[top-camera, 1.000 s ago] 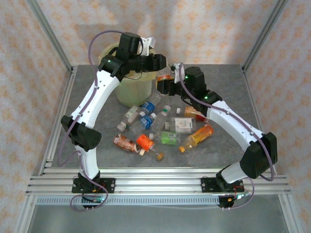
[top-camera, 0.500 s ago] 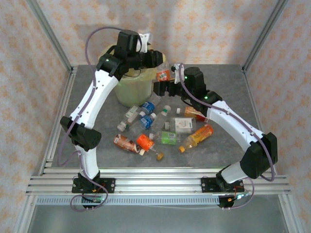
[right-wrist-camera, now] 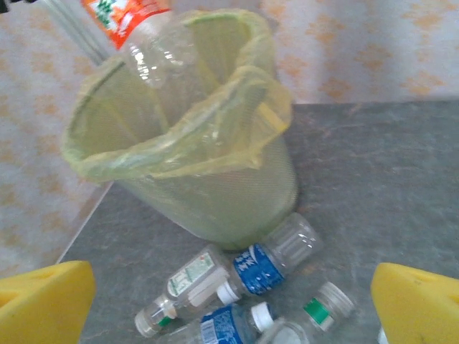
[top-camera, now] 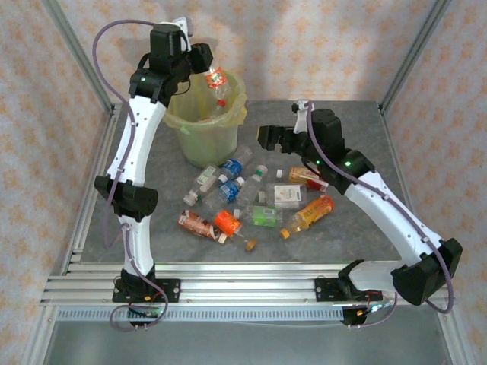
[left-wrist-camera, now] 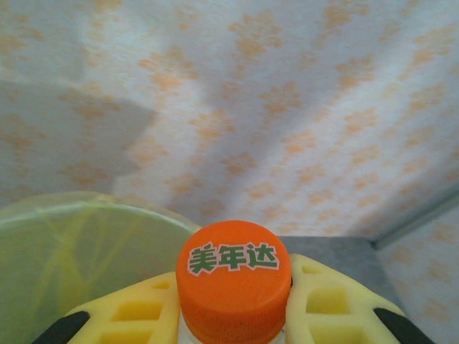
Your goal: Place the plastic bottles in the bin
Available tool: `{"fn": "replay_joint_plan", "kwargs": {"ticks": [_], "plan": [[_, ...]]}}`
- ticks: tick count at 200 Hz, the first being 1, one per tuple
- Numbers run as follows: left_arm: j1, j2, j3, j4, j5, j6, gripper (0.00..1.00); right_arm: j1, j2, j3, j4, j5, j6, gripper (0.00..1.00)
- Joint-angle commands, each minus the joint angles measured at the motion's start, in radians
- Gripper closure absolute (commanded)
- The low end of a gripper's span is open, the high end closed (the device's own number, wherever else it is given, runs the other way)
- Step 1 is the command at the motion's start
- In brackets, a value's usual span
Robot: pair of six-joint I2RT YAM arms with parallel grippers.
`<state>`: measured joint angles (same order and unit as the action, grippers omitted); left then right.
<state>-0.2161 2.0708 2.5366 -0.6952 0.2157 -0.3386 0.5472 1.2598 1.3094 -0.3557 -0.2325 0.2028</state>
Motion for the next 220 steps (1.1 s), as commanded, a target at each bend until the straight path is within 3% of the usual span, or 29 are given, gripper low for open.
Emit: {"fn": "replay_joint_plan", "kwargs": {"ticks": [1,60,137,220], "plan": [[0.002,0.021,0.036,0.062,-0.16,0.1,0.9,0.004,-0.049,-0.027,-0.105,0.156,0.068,0.01],[0.007,0.103,0.049,0.0,-0.208,0.225,0.9,0.004,-0.123,-0.082,-0.272,0.378,0.174,0.01],[0.011,0.209,0.052,-0.096,-0.189,0.338,0.9,0.004,-0.151,-0.09,-0.381,0.489,0.258,0.01],[0.026,0.283,0.067,-0.21,-0.156,0.416,0.89,0.005,-0.176,-0.124,-0.398,0.492,0.28,0.01]]}}
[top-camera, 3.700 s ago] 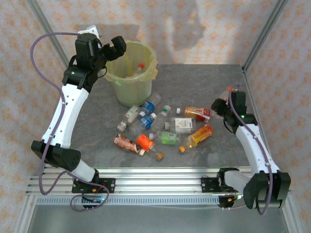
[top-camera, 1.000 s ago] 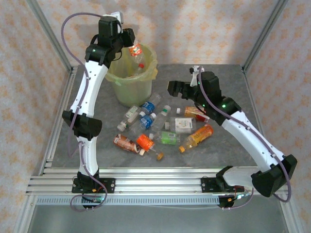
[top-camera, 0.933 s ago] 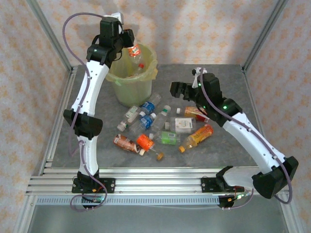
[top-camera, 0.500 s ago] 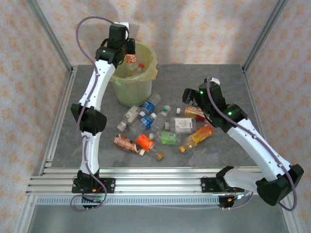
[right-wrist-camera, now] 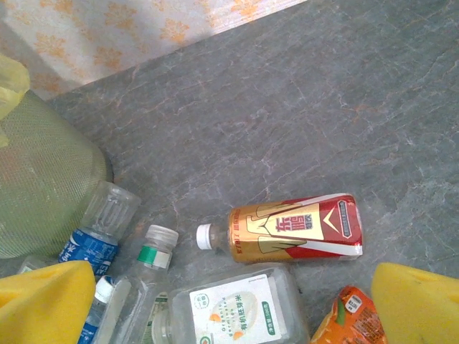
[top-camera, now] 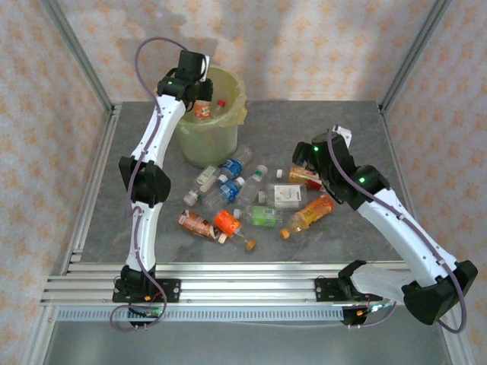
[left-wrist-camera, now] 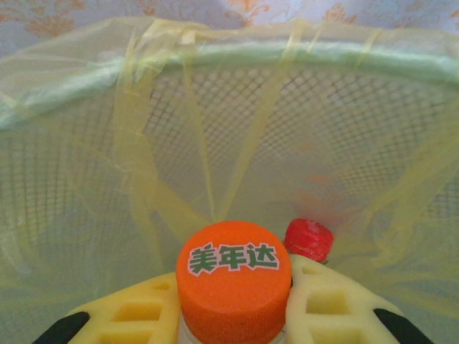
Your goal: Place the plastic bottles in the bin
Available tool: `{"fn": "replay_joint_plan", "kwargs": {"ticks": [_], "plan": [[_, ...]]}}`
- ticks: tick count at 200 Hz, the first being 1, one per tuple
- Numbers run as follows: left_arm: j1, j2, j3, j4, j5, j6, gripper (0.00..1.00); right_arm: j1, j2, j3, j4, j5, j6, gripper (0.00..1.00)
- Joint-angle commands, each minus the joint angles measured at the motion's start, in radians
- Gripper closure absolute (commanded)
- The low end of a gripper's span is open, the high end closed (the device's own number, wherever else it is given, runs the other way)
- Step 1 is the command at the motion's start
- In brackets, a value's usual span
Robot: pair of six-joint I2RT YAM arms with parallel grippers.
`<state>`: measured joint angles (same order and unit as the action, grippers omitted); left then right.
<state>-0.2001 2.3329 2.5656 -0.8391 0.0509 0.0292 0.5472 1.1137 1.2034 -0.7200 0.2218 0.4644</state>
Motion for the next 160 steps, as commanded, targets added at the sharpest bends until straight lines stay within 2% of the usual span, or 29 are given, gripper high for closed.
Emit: {"fn": "replay_joint_plan", "kwargs": {"ticks": [1,48,114,144,160], "plan": [[0.01,0.022,0.038,-0.068,0.008,0.048,0.89,0.005,-0.03,-0.018,-0.033,0.038,0.018,0.01],[0.013,0.066,0.038,-0.11,0.0,0.087,0.86,0.003,-0.035,-0.027,-0.036,0.035,0.018,0.01],[0.013,0.103,0.039,-0.2,-0.055,0.116,0.86,0.004,-0.034,-0.043,-0.028,0.037,0.023,0.01],[0.014,0.114,0.036,-0.248,-0.046,0.117,0.86,0.004,-0.023,-0.042,-0.02,0.037,0.021,0.01],[0.013,0.114,0.031,-0.262,-0.049,0.114,0.81,0.004,-0.013,-0.038,-0.021,0.039,0.019,0.01]]}}
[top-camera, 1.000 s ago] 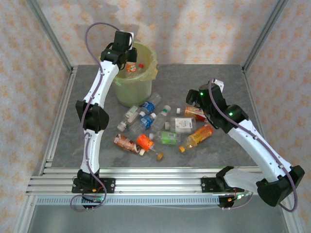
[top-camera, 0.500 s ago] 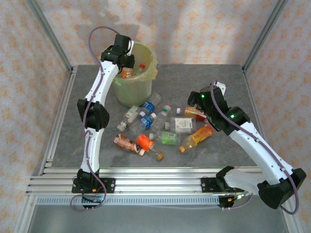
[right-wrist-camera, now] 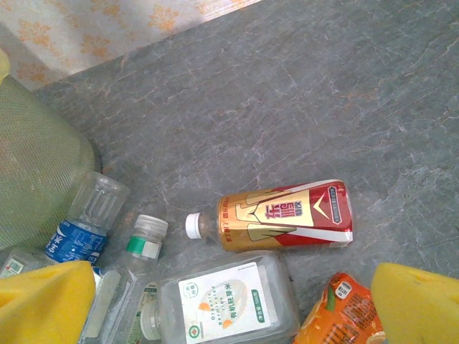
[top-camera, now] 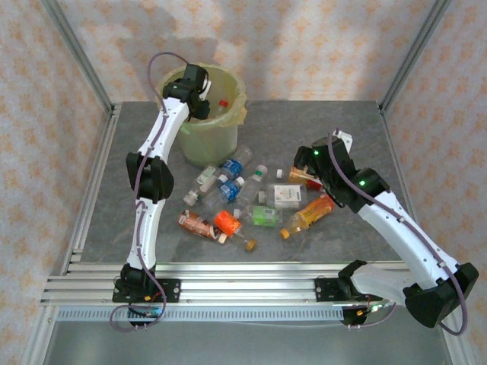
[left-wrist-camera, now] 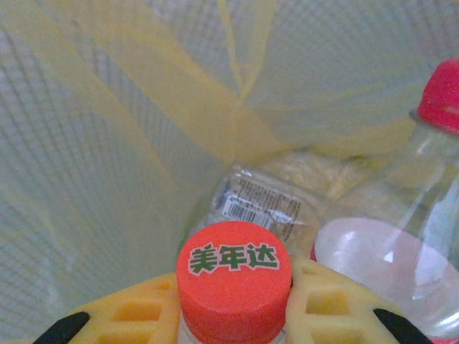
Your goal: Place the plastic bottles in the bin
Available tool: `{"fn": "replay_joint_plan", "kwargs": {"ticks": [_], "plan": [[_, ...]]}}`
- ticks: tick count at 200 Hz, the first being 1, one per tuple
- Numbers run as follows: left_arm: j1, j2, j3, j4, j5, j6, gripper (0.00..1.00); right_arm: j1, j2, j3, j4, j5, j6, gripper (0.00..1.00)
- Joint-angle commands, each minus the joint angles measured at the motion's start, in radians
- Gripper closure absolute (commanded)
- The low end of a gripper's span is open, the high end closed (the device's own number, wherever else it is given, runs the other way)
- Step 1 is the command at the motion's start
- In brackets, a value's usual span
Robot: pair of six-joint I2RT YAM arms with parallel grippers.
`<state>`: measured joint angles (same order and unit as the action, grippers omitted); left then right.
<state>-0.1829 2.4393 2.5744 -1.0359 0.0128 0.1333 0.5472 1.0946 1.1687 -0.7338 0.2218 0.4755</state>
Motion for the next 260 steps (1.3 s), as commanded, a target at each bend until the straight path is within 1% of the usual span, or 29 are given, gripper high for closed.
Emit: {"fn": "replay_joint_plan", "kwargs": {"ticks": [1,32,47,62,83,99,140,165,180,232,260], "plan": [[-0.004,0.007,0.022,-0.065,-0.011,0.01,0.81,0.004,0.006,-0.003,-0.008,0.04,0.008,0.01],[-0.004,0.009,0.005,-0.063,-0.019,0.004,0.69,0.004,0.039,0.008,-0.04,0.082,0.032,0.01],[-0.004,0.009,0.006,-0.061,-0.017,0.0,0.57,0.003,0.058,0.022,-0.082,0.123,0.069,0.01],[-0.003,0.005,0.007,-0.055,-0.014,-0.005,0.48,-0.003,0.077,0.036,-0.133,0.154,0.108,0.01],[-0.003,-0.01,0.012,-0.049,-0.01,-0.015,0.34,-0.035,0.083,0.034,-0.201,0.159,0.17,0.01],[-0.004,-0.028,0.018,-0.044,-0.011,-0.022,0.24,-0.065,0.083,0.003,-0.222,0.137,0.209,0.01],[-0.003,-0.093,0.042,-0.045,-0.014,-0.051,0.18,-0.133,0.018,-0.129,-0.208,0.072,0.289,0.01],[-0.005,-0.153,0.043,-0.035,-0.009,-0.09,0.08,-0.157,-0.018,-0.202,-0.174,-0.001,0.314,0.01],[-0.006,-0.189,0.042,-0.028,-0.001,-0.12,0.0,-0.159,-0.027,-0.239,-0.144,-0.05,0.325,0.01],[-0.006,-0.305,0.04,-0.022,-0.03,-0.224,0.0,-0.159,-0.048,-0.341,-0.086,-0.163,0.383,0.01],[-0.006,-0.388,-0.007,-0.023,-0.019,-0.274,0.0,-0.159,-0.084,-0.403,-0.045,-0.224,0.424,0.01]]}}
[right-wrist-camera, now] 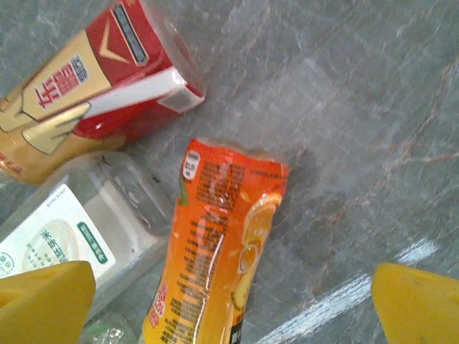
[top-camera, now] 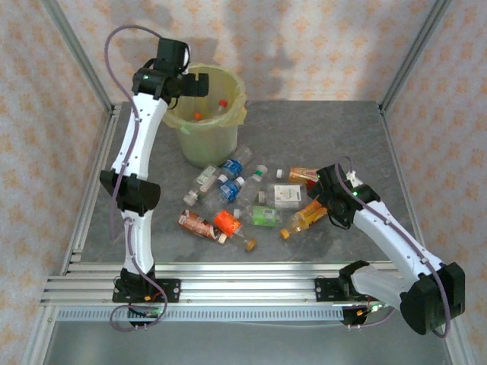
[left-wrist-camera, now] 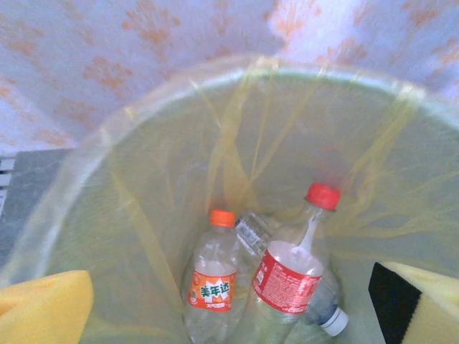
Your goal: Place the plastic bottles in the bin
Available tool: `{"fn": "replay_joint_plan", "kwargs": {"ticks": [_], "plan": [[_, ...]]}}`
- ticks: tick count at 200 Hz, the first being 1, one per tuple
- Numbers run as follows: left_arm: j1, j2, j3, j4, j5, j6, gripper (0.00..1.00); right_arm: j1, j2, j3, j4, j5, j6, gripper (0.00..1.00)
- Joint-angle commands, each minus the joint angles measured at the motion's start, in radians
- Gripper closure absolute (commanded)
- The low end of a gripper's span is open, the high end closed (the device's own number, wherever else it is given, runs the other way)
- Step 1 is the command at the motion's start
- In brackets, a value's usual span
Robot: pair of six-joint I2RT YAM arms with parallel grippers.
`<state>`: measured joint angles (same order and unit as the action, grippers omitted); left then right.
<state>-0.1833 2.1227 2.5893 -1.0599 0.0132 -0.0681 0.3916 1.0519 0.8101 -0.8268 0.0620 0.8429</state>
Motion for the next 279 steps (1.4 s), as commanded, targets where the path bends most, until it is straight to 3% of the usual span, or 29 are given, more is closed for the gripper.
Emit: {"fn": "replay_joint_plan", "kwargs": {"ticks": [1,42,79,125,178,279], "plan": [[-0.005,-0.076,-0.025,0.002,-0.018,-0.075,0.0,-0.003,-0.041,-0.045,0.048,-0.065,0.057,0.01],[-0.012,-0.31,-0.295,0.1,0.025,-0.145,0.0,-0.003,-0.081,-0.129,0.121,-0.129,0.106,0.01],[-0.032,-0.569,-0.673,0.297,0.037,-0.245,0.0,-0.002,-0.071,-0.157,0.145,-0.142,0.117,0.0],[-0.036,-0.791,-0.988,0.456,0.003,-0.365,0.0,-0.001,-0.036,-0.177,0.215,-0.167,0.112,0.03],[-0.035,-0.858,-1.066,0.496,-0.041,-0.404,0.0,0.0,0.038,-0.194,0.265,-0.208,0.109,0.07],[-0.035,-0.814,-1.056,0.494,-0.025,-0.417,0.0,0.006,0.11,-0.237,0.231,-0.224,0.106,0.16]]}}
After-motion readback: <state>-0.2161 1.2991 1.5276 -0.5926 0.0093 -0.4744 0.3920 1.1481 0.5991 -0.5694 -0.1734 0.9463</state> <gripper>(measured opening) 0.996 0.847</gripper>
